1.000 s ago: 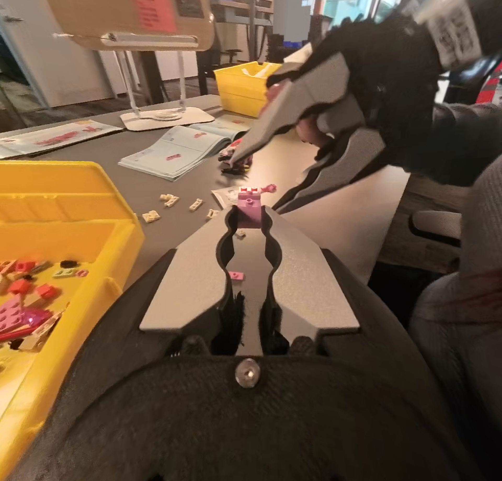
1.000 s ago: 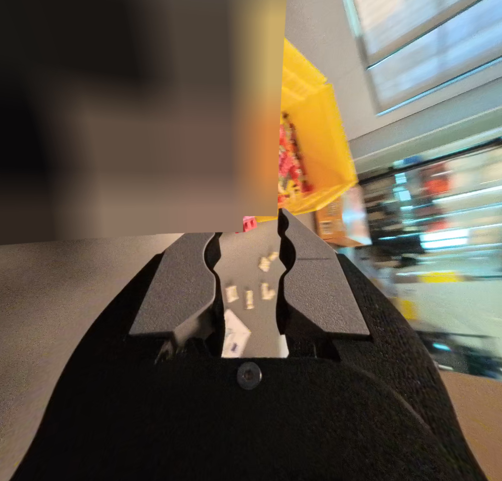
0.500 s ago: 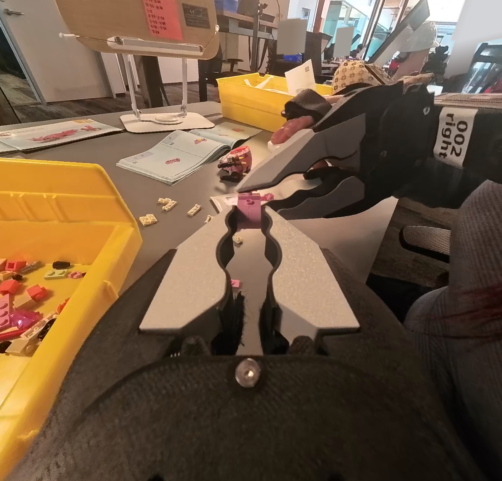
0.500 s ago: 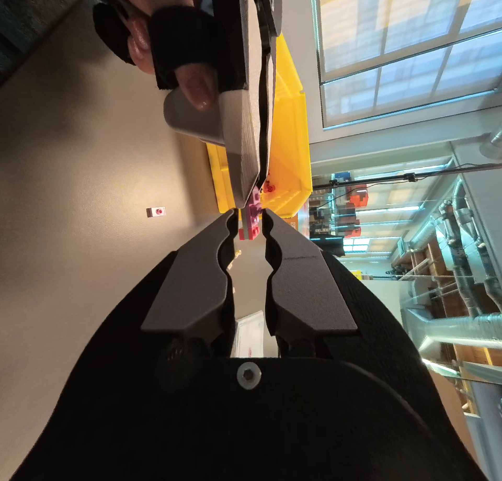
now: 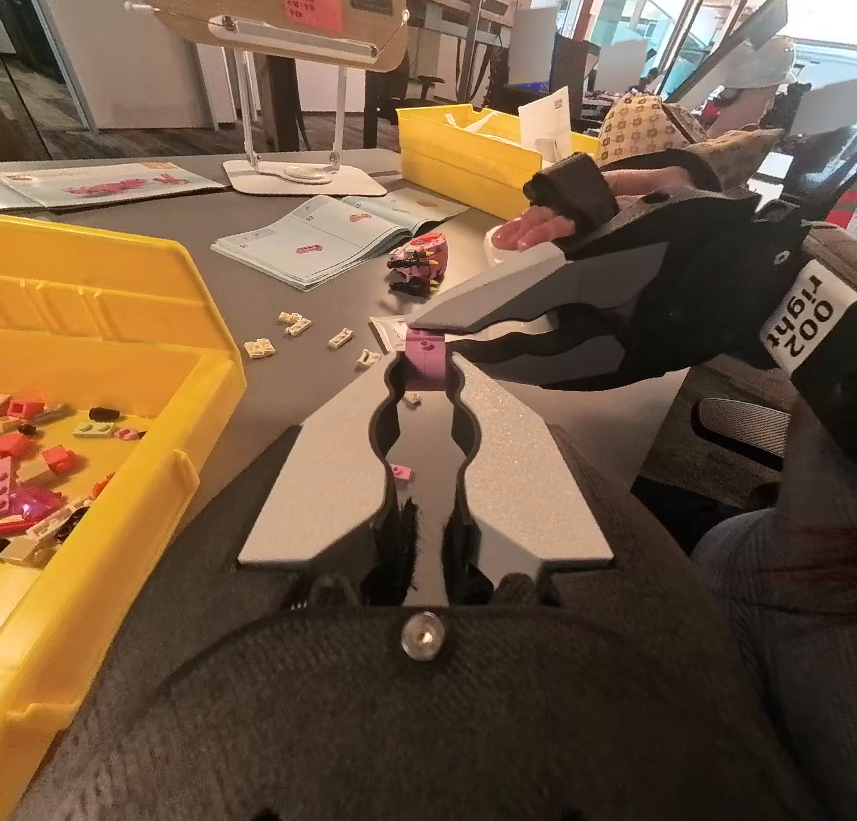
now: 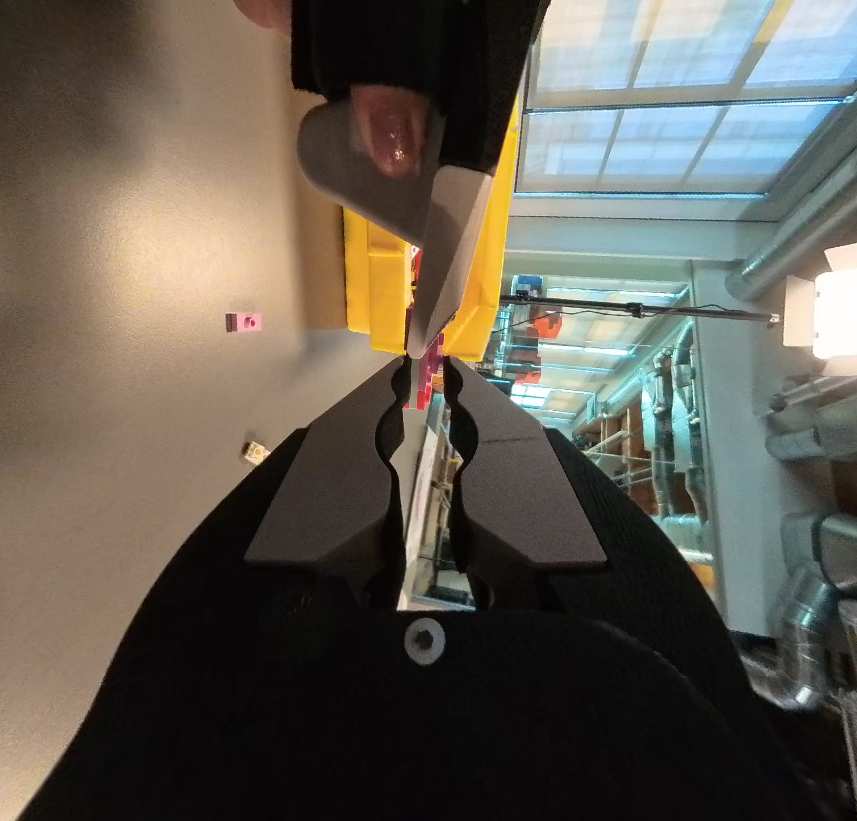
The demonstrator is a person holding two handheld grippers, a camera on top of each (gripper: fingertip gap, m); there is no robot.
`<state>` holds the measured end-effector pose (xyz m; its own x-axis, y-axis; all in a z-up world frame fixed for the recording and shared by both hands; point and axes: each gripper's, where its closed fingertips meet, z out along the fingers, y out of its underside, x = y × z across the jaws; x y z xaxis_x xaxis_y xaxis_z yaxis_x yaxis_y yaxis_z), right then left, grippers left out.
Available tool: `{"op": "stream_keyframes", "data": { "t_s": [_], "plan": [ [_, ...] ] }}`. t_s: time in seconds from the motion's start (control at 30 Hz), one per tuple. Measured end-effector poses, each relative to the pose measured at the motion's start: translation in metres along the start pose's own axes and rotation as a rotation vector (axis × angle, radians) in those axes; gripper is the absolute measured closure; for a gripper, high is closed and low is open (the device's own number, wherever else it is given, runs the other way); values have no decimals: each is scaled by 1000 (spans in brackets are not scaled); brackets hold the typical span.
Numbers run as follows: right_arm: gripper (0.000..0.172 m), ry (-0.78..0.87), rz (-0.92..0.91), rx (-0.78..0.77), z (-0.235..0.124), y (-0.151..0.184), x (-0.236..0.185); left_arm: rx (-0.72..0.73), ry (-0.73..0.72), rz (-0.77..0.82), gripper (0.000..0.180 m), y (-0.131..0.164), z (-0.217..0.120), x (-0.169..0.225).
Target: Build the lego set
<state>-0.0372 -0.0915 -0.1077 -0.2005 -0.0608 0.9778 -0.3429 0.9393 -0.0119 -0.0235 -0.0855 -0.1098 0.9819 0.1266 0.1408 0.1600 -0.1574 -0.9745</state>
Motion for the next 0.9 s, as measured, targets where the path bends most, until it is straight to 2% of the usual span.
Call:
{"op": "stream_keyframes", "data": {
  "t_s": [0.17, 0.33, 0.5, 0.7, 0.9],
  "plan": [
    [160, -12, -74, -33, 3, 3, -3, -26, -24, -12, 165, 4, 2, -3],
    [162, -44, -85, -25, 2, 5, -5, -32, -29, -37, 165, 6, 4, -3],
    [160, -6, -81, -8, 4, 5, -3, -47, -48, -33, 165, 5, 4, -4],
    [158, -9, -184, -33, 5, 8, -11, -108, -81, -41, 165, 12, 8, -6],
    [161, -47, -172, -17, 3, 9, -13, -102, -57, -83, 165, 13, 10, -4]
  ]
}}
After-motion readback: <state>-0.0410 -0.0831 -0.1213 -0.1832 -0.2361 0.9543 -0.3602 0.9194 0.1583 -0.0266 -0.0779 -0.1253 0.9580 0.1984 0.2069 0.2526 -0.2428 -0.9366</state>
